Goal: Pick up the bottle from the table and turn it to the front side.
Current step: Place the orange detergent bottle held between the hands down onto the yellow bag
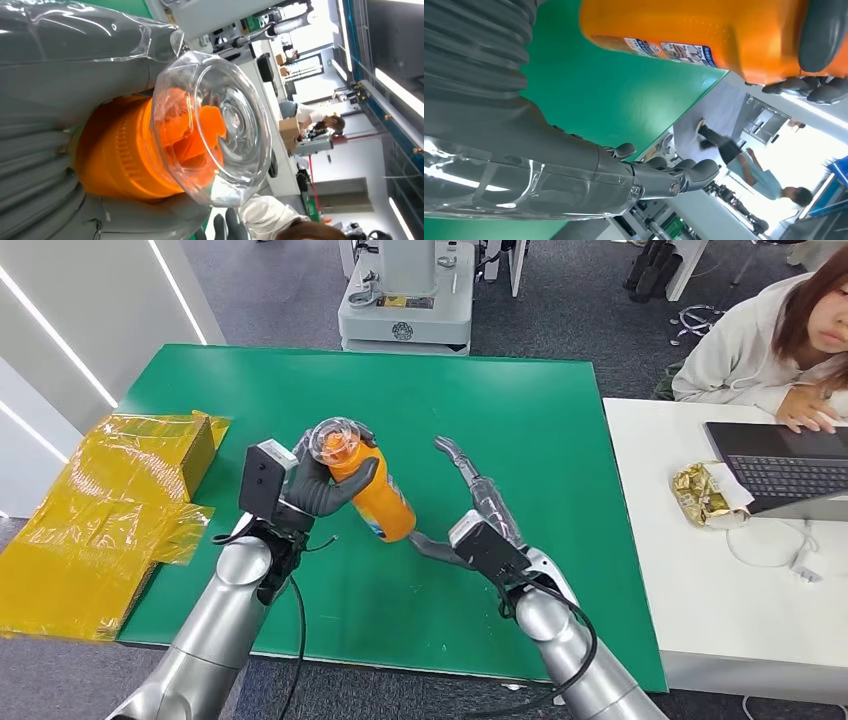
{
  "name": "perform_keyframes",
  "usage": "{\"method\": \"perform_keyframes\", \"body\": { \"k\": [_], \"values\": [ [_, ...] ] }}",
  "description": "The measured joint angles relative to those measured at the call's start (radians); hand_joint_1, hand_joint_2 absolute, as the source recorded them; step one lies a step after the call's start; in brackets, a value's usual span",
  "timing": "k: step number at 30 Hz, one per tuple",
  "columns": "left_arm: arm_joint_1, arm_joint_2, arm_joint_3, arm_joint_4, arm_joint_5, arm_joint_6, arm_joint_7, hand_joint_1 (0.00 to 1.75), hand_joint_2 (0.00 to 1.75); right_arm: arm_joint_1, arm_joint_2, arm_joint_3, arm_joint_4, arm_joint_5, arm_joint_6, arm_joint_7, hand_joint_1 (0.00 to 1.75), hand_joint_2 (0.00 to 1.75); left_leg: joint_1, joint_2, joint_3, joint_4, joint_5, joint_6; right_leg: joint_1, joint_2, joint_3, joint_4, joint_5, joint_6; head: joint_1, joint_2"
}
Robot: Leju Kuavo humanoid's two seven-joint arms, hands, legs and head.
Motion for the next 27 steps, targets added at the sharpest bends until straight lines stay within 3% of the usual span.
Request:
{"method": "perform_keyframes", "body": {
  "k": [3,11,16,20,27],
  "values": [
    [-0.008,0.009,0.000,0.014,-0.099,0.059,-0.003,1.75,1.75,0.022,-0.013,-0.003,-0.034,-0.002,-0.001,-0.002,0.00,1.75,0.000,0.000,0.000,0.000,0.000,0.000,0.000,0.000,0.000,0.000,0.000,0.000,0.000,0.000],
    [-0.066,0.077,0.008,0.065,-0.636,0.341,0.003,1.75,1.75,0.140,-0.079,-0.035,-0.228,-0.010,-0.021,-0.017,0.00,1.75,0.000,0.000,0.000,0.000,0.000,0.000,0.000,0.000,-0.001,0.000,0.000,0.000,0.000,0.000],
    [-0.087,0.123,0.004,0.091,-0.975,0.471,0.086,1.75,1.75,0.217,-0.118,-0.079,-0.351,-0.006,-0.040,-0.032,0.00,1.75,0.000,0.000,-0.001,0.000,0.000,0.000,0.000,0.000,-0.001,0.000,0.000,0.000,0.000,0.000],
    [-0.095,0.149,-0.002,0.114,-1.168,0.507,0.137,1.75,1.75,0.282,-0.141,-0.124,-0.435,0.003,-0.057,-0.042,0.00,1.75,0.000,0.000,-0.001,0.000,0.000,0.000,0.000,0.000,-0.001,0.000,0.000,0.000,0.000,0.000],
    [-0.104,0.162,-0.004,0.150,-1.237,0.511,0.153,1.75,1.75,0.345,-0.160,-0.161,-0.512,0.023,-0.067,-0.044,0.00,1.75,0.000,0.000,-0.001,0.000,0.000,0.000,0.000,0.000,-0.001,0.000,0.000,0.000,0.000,0.000]
  ]
}}
